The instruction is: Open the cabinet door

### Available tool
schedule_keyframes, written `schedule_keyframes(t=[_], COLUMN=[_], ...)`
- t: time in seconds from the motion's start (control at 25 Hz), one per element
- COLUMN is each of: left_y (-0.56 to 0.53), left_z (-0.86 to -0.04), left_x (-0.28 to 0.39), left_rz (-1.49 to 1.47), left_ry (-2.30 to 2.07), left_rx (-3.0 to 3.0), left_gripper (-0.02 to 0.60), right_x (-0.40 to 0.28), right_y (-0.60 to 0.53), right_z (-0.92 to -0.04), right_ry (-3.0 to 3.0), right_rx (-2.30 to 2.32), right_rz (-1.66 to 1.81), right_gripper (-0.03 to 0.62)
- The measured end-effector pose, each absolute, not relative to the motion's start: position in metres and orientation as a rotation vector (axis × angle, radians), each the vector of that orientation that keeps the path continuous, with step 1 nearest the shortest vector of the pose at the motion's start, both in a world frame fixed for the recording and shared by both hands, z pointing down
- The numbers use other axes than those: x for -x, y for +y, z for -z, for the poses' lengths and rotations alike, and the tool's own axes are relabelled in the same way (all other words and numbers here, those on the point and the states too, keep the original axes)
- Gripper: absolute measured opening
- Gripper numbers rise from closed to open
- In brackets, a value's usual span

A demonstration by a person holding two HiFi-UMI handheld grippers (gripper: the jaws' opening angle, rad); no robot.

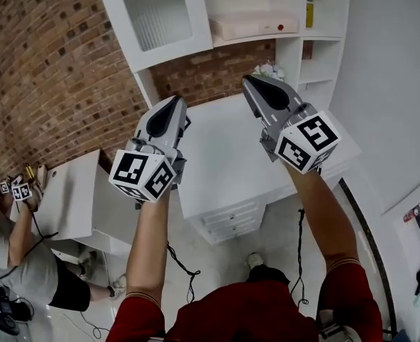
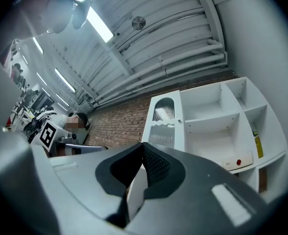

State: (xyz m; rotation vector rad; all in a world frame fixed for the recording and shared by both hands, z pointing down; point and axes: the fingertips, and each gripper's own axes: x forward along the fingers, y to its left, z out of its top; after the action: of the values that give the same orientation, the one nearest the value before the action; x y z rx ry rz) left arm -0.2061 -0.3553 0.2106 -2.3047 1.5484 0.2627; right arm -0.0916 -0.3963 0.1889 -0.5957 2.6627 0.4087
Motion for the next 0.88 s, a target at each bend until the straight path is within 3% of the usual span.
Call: schedule_keyframes(t=[0.64, 0.88], left_y=[-0.506, -0.525], left_z=[-0.151, -0.135], left_x=[0.24, 0.256], left_rz=[-0.216, -0.2], left_ry=[1.729, 1.715], left_rx=[2.182, 2.204], left_gripper=[0.0, 0.0], right_x=[0.152, 0.18], right_y=[-0.566, -0.596], right_z=[-0.102, -0.056], right_ry=[2.708, 2.704], right_rx=[0.362, 0.408], right_rz=[-0.455, -0.463], right_gripper=[0.012, 0.044])
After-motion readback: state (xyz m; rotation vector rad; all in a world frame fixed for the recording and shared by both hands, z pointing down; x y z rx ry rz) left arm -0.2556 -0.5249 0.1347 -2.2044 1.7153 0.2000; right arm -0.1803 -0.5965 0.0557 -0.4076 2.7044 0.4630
